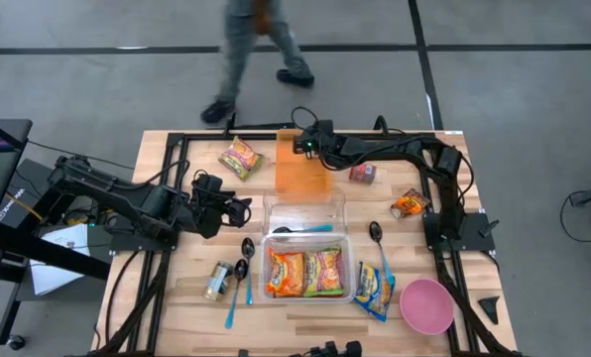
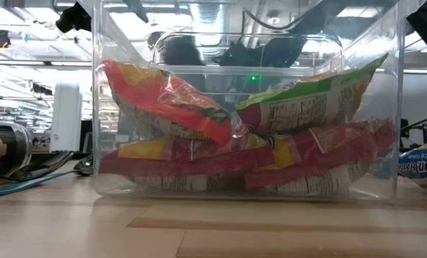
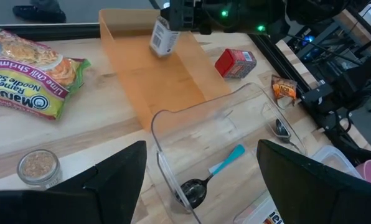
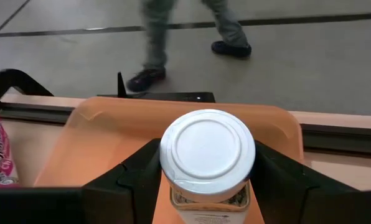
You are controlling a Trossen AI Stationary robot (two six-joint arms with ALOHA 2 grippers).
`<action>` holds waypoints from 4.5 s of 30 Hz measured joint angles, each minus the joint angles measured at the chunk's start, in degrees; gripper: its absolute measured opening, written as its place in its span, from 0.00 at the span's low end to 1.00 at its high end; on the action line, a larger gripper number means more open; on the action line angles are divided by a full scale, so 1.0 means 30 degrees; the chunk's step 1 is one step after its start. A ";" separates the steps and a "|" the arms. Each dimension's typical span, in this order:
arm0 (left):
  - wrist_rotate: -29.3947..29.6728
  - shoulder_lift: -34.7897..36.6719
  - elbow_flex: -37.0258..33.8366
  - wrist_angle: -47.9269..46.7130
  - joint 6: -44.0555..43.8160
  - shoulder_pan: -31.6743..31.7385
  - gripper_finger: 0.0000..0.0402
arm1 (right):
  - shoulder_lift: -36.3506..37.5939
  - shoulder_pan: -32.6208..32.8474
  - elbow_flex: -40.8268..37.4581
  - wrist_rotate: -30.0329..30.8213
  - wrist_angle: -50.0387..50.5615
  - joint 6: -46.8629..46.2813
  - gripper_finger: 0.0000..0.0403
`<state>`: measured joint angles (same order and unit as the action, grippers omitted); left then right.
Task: Pick & Place Food Item
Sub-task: Put the white seasoning bottle into the orange transparent bin, then put the brown seasoning bottle into the orange transparent bin
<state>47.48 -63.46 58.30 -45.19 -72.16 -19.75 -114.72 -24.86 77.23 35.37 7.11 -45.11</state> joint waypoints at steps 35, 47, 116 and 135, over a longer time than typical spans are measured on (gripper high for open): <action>0.0007 0.0001 0.0000 -0.0015 0.0468 0.0000 0.74 | 0.0827 0.0471 -0.0015 0.0179 0.0526 0.1992 0.76; 0.0013 0.0000 -0.0001 -0.0335 0.1404 -0.0146 0.74 | 0.3034 0.2055 -0.0018 0.1204 0.5069 0.2690 0.74; -1.5198 -0.8020 -0.2328 -0.1696 1.5846 1.5701 0.84 | 1.2388 1.4083 -0.0022 0.3002 1.8776 -0.5946 0.74; -1.4292 -0.8013 -0.3213 -0.0262 1.5905 1.5701 0.58 | 1.2393 1.4090 -0.0015 0.2786 1.8767 -0.5951 0.74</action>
<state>4.61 -87.50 48.66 -45.98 -24.45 27.35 -77.54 17.41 77.19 43.73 63.41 -62.96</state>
